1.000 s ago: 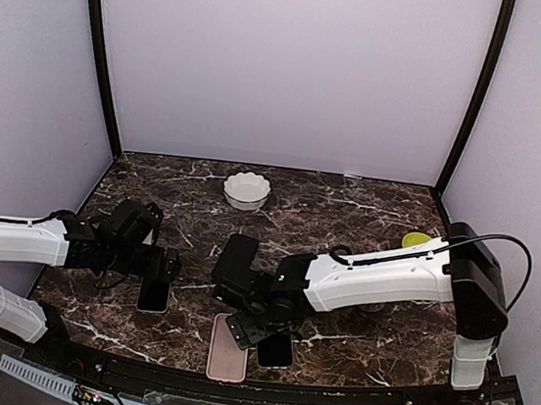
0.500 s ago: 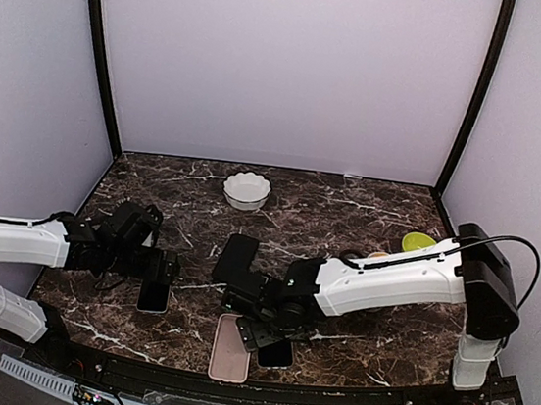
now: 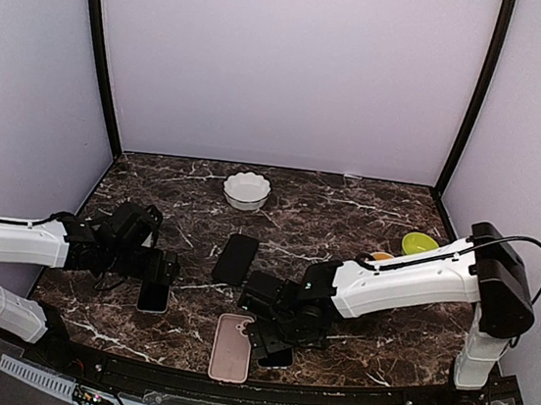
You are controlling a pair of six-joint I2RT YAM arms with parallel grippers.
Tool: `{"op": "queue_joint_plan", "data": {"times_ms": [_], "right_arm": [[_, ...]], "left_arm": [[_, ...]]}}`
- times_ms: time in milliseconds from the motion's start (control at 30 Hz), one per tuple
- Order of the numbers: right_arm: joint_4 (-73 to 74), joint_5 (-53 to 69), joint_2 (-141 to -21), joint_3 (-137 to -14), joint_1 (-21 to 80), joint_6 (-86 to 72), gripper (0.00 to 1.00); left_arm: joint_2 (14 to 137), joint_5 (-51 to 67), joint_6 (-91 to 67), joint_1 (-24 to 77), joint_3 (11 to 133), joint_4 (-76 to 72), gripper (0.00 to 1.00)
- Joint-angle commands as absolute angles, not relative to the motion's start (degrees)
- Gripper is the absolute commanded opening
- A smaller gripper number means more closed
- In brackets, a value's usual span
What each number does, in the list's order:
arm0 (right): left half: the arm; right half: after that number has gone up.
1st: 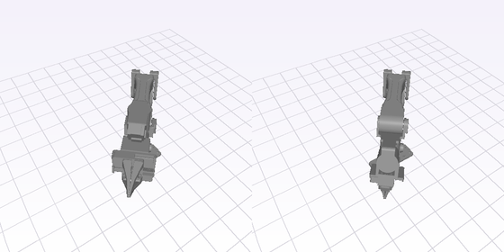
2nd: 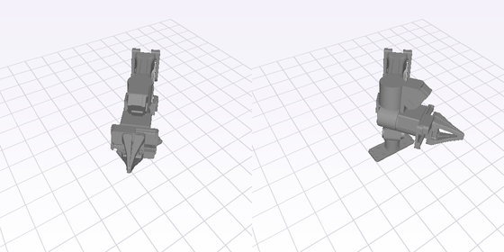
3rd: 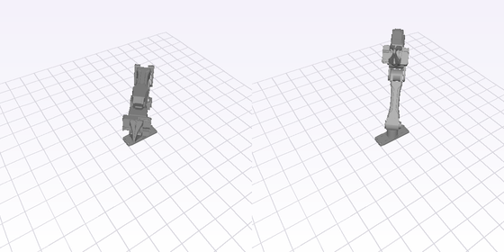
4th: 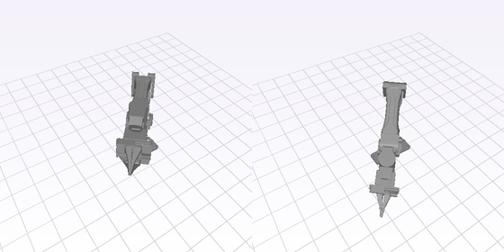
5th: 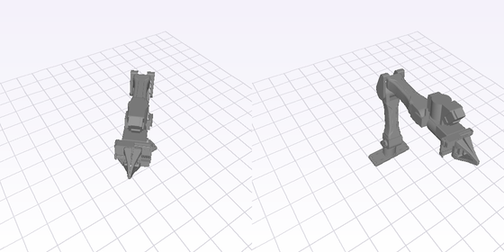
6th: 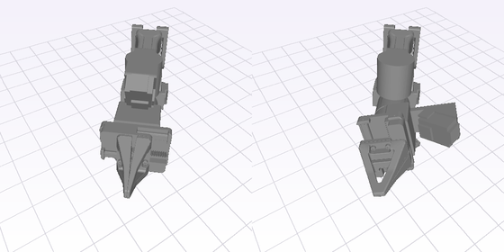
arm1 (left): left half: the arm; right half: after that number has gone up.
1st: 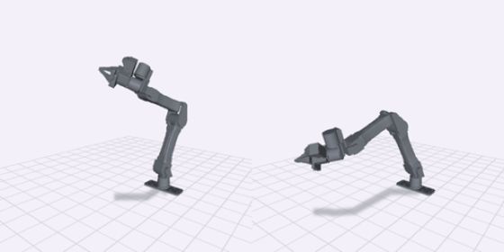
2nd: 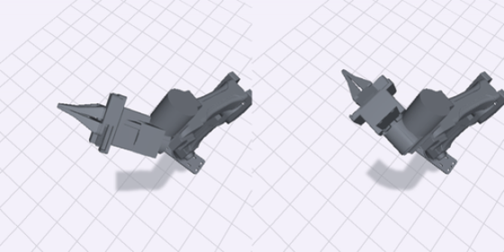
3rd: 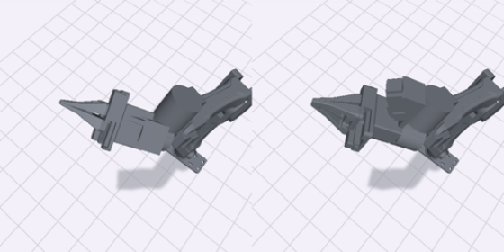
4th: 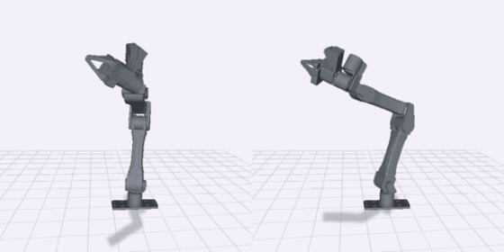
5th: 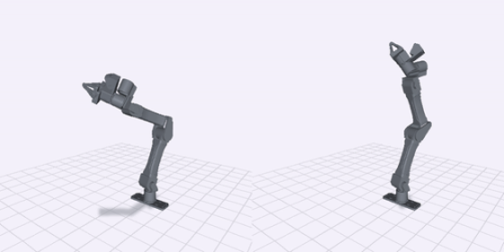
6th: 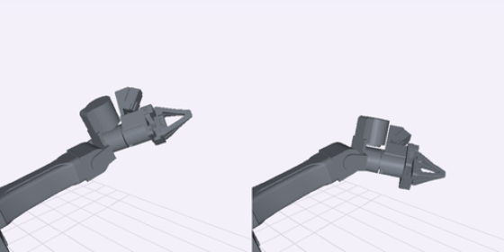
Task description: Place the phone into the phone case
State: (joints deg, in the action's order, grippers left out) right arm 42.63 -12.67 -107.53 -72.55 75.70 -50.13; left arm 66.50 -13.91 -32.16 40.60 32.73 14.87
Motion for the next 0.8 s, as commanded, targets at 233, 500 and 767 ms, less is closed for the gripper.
{"op": "queue_joint_plan", "data": {"times_ms": [233, 500, 767], "right_arm": [[40.27, -10.31, -111.63, -73.85, 76.00, -50.95, 0.97], [46.71, -19.84, -112.64, -70.11, 73.74, -52.50, 0.90], [45.44, -21.78, -103.86, -61.22, 69.48, -51.92, 0.87]], "left_arm": [[65.99, -13.36, -31.40, 40.24, 32.26, 14.68, 0.99], [66.11, -13.49, -31.00, 40.20, 32.46, 14.77, 0.99], [66.41, -13.78, -31.43, 40.25, 32.07, 14.95, 0.99]]}}
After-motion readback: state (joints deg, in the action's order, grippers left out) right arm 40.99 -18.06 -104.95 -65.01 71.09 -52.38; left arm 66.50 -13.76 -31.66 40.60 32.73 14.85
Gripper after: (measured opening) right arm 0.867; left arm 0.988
